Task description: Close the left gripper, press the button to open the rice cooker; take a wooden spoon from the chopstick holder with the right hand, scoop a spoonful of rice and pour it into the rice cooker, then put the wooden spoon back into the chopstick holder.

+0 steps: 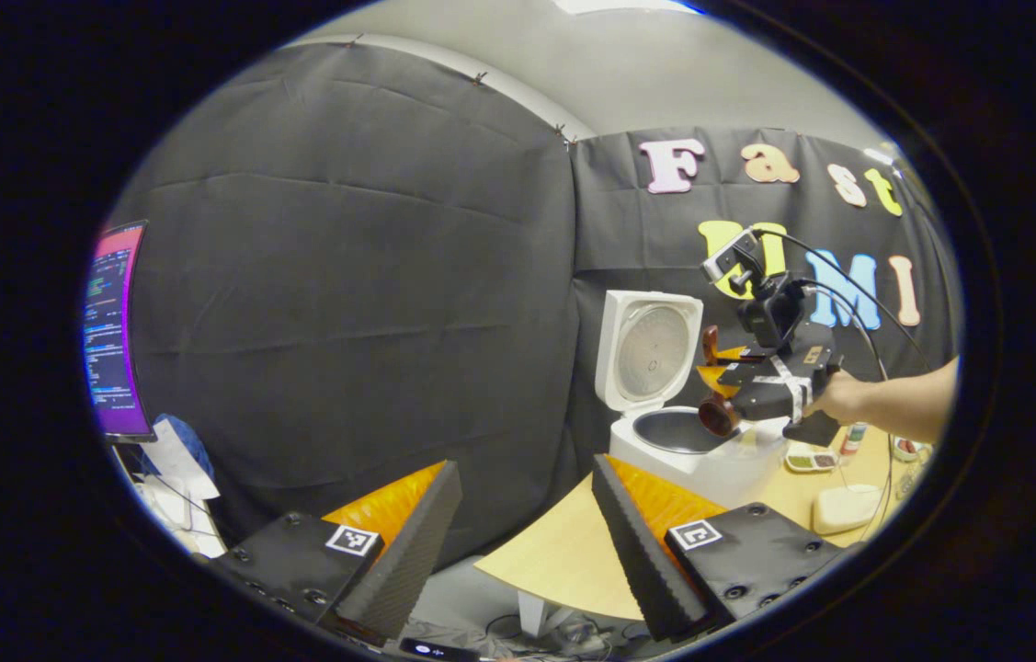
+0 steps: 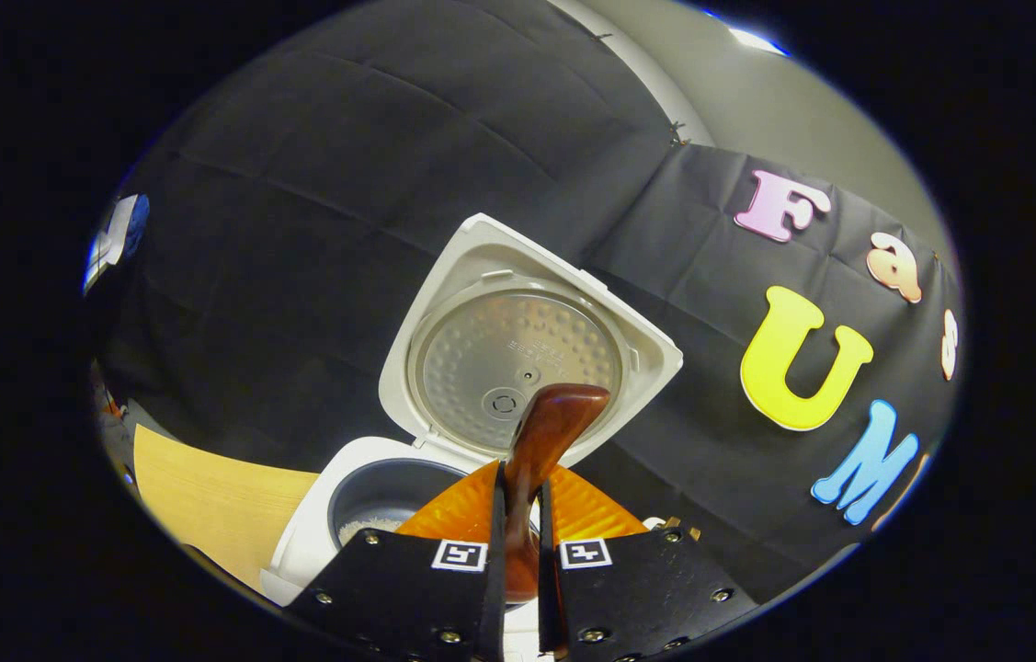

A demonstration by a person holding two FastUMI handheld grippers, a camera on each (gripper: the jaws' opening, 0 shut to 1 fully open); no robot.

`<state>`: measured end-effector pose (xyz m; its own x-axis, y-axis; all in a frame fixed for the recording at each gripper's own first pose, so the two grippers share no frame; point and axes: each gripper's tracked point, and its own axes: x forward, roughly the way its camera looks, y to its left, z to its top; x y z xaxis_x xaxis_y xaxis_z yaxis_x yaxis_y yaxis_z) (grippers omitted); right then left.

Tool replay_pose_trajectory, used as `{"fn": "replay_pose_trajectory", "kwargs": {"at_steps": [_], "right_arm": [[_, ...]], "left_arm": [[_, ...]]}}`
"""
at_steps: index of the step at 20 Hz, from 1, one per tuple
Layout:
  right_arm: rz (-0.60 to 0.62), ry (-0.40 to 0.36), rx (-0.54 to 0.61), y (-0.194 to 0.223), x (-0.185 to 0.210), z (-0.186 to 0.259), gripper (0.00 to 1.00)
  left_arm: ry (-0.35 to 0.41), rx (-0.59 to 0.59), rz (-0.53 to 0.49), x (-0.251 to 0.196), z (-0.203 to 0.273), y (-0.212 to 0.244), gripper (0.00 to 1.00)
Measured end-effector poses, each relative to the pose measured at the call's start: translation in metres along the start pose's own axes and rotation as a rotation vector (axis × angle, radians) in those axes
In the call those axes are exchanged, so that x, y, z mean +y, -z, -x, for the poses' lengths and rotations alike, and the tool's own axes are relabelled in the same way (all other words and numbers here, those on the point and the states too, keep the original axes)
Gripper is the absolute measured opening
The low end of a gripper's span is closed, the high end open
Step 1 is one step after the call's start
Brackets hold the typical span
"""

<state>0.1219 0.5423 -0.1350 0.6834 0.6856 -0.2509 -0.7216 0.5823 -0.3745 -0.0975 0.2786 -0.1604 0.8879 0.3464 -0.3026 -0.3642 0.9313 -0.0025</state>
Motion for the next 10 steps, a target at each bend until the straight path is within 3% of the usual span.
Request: {"fn": "replay_pose_trajectory", "kwargs": {"at_steps": [7, 8, 10], "right_arm": [[-0.56, -0.056, -0.007, -0.026, -0.036, 0.018, 0.14], [-0.625, -0.062, -0.013, -0.029, -0.043, 0.021, 0.14], [-0.731, -0.07, -0.033, -0.035, -0.057, 0.035, 0.14]], "left_arm": [[0.027, -0.03, -0.01, -0.013, 0.002, -0.016, 1.0], [0.033, -0.035, -0.011, -0.016, 0.002, -0.018, 0.94], [0.05, -0.044, -0.014, -0.024, 0.002, -0.025, 0.94]]}}
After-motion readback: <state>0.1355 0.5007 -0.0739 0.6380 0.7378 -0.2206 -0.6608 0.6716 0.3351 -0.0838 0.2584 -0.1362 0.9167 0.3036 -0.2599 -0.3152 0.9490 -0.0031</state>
